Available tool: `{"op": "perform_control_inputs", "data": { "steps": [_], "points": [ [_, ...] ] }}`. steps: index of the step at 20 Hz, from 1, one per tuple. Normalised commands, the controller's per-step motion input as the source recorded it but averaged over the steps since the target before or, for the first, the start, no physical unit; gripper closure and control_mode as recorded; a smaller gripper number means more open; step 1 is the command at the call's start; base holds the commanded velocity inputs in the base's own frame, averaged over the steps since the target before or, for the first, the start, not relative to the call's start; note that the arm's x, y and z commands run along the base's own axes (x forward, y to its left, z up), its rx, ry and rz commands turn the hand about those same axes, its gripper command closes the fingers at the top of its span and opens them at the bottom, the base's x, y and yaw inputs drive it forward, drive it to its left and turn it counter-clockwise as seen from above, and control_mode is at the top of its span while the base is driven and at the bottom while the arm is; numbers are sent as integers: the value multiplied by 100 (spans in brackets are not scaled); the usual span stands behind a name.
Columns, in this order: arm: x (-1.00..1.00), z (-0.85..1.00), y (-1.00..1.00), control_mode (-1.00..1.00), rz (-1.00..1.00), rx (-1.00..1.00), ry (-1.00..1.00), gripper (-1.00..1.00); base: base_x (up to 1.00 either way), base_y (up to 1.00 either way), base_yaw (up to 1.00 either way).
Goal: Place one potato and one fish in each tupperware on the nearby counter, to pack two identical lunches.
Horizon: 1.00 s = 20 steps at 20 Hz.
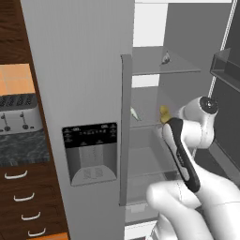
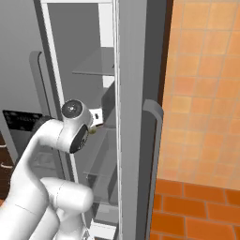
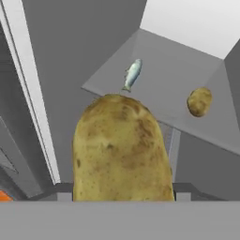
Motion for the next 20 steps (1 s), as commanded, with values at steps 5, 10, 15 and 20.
{"op": "perform_control_inputs", "data": {
  "steps": [5,10,15,20],
  "points": [
    [0,0,0,100,0,0,0,100,-100,46,0],
    [0,0,0,100,0,0,0,100,-46,99,4],
    [0,0,0,100,0,0,0,100,18,100,0],
    [0,0,0,100,0,0,0,100,37,100,0]
  ]
}}
